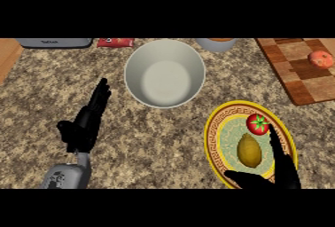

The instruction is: Pick the lemon from the plate and place it in the bowl

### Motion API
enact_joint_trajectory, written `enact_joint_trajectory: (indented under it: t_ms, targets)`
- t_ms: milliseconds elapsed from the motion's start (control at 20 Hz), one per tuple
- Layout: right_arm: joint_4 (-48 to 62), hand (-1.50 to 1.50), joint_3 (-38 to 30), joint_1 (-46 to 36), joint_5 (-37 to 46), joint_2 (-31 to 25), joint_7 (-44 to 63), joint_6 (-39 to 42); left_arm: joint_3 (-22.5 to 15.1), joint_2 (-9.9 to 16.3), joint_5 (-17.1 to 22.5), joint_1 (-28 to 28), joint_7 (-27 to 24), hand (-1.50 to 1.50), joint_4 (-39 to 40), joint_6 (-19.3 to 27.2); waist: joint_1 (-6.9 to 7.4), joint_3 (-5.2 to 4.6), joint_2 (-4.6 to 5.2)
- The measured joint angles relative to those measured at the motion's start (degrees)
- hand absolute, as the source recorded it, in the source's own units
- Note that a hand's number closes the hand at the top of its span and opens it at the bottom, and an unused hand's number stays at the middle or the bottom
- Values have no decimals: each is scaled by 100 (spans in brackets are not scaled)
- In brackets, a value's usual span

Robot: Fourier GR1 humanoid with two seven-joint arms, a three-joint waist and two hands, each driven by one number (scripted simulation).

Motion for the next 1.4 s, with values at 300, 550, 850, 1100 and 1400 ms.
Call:
enact_joint_trajectory:
  t_ms: [300,550,850,1100,1400]
  targets:
    - [469,150,49,-317,90,55,-242,45,105,43,18,13,198,0,-181,-105,-8,-35,-30]
    - [677,150,191,-456,389,-206,-656,177,112,53,34,77,181,0,-249,-171,-13,-67,-55]
    - [697,150,567,-491,579,29,-897,117,150,27,20,96,92,0,-187,-189,-8,-77,-71]
    - [807,150,2057,-1076,691,327,-1089,1035,64,1,5,-80,134,0,-123,-256,275,-30,-2]
    - [591,150,3677,-2090,41,473,-1077,1296,17,-25,-2,-90,163,0,-103,-285,297,-6,9]
